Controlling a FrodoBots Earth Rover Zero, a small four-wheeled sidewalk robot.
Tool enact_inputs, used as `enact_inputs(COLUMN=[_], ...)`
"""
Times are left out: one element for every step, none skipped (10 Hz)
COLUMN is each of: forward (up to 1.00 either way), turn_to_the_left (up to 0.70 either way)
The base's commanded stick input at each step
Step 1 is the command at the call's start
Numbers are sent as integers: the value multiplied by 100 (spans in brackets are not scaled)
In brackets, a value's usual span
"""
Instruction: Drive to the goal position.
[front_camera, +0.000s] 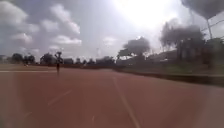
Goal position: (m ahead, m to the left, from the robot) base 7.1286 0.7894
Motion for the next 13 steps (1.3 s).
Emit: enact_inputs(forward=[70, 70, 70, 70, 70, 70, 70, 70, 70, 70, 70, 70, 70], turn_to_the_left=[0, 0, 0, 0, 0, 0, 0, 0, 0, 0, 0, 0, 0])
